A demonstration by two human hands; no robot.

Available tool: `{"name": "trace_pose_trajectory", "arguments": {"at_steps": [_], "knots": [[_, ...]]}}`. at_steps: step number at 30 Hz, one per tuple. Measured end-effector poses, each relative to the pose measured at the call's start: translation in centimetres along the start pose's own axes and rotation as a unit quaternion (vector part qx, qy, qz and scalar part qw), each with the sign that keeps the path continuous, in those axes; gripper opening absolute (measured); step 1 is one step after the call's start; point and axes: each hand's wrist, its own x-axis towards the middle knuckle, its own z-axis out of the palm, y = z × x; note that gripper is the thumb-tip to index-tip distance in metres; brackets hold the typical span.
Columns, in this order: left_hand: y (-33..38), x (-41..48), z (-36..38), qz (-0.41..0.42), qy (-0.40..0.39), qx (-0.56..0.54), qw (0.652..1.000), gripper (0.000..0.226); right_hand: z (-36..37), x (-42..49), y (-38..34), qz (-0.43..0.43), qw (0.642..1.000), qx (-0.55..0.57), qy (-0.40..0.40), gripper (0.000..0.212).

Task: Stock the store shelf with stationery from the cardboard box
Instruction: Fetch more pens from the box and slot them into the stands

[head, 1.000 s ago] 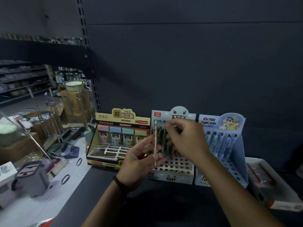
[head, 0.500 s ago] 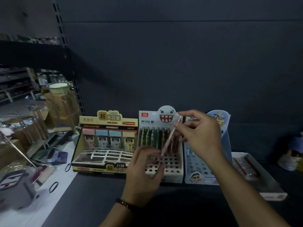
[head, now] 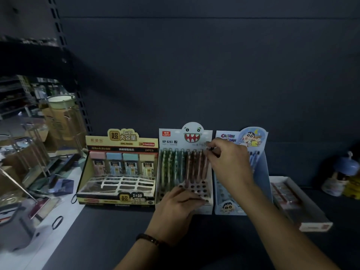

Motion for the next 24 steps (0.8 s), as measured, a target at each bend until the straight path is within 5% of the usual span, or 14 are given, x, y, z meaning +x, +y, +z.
{"name": "trace_pose_trajectory", "arguments": {"at_steps": [11,24], "knots": [[0.1,0.1,-0.1,-0.020,-0.014,-0.025,0.999,0.036,-0.3,0.0,-1.0,0.000,1.000,-0.026,0.012,0.017],[0.3,0.1,-0.5,-0.056,-0.040,-0.045,0.997,0.043,-0.7,-0.4,-1.5,0.054,0.987,-0.085,-0.128,0.029]]}}
